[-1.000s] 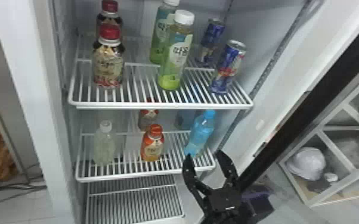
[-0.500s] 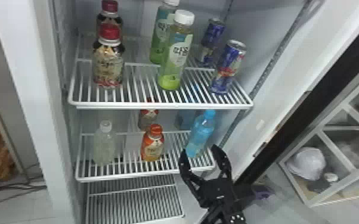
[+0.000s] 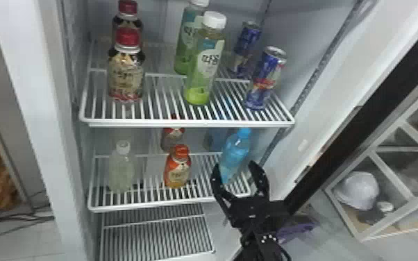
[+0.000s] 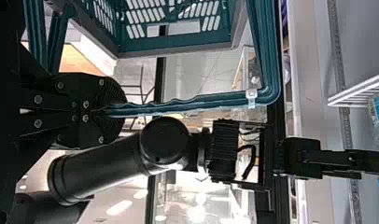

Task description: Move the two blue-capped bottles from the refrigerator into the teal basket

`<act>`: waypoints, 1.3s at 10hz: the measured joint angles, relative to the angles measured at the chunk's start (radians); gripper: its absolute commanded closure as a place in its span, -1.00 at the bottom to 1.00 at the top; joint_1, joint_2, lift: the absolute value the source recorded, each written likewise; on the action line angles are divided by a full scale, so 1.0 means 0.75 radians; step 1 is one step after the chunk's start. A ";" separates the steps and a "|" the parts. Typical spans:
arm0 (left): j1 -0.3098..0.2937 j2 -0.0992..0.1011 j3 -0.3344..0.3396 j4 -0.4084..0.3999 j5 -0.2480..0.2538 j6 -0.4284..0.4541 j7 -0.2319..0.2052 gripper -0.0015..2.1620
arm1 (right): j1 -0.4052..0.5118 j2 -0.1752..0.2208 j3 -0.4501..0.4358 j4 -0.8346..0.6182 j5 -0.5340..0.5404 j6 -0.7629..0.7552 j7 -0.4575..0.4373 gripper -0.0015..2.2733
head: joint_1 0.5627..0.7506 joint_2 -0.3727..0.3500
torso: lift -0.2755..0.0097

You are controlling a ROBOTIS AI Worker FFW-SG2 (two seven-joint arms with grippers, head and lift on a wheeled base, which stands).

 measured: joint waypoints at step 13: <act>-0.005 0.002 -0.010 0.003 0.008 -0.037 0.000 0.09 | -0.304 -0.008 0.034 0.352 -0.080 -0.047 -0.043 -0.47 | 0.41 -0.94 | -0.02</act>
